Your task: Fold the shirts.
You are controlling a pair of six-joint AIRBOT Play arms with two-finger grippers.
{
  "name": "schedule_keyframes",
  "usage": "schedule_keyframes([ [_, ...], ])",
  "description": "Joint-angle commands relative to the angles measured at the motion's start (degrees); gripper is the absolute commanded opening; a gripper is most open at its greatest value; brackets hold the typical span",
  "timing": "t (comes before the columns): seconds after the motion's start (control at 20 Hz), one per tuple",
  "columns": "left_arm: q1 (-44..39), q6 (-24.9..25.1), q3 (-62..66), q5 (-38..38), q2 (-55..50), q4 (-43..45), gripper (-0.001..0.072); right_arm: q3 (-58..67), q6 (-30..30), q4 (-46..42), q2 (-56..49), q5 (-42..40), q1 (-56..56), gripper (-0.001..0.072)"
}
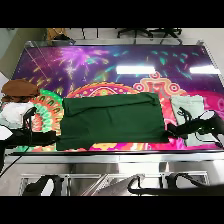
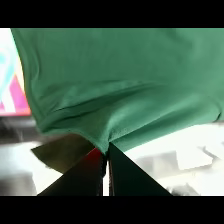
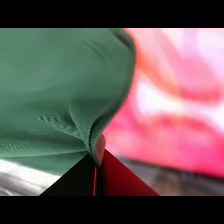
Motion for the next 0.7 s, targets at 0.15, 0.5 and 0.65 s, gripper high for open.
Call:
schedule_keyframes([
  [0.15,-1.95,6.8,8.98,13.42,-11.13,-13.29,0.0015,10.91,-14.82,20.83,-2.43,-10.34,0.15,0.0019],
  [0.5,-8.17,7.43,32.54,21.24,-37.75,-13.11,0.0015,25.88,-22.6,25.14,-20.9,-22.84,7.21,0.0019],
  [0.65,-8.74,7.43,38.88,22.36,-46.69,-12.92,0.0016,30.53,-22.95,25.11,-27.43,-26.47,8.33,0.002],
])
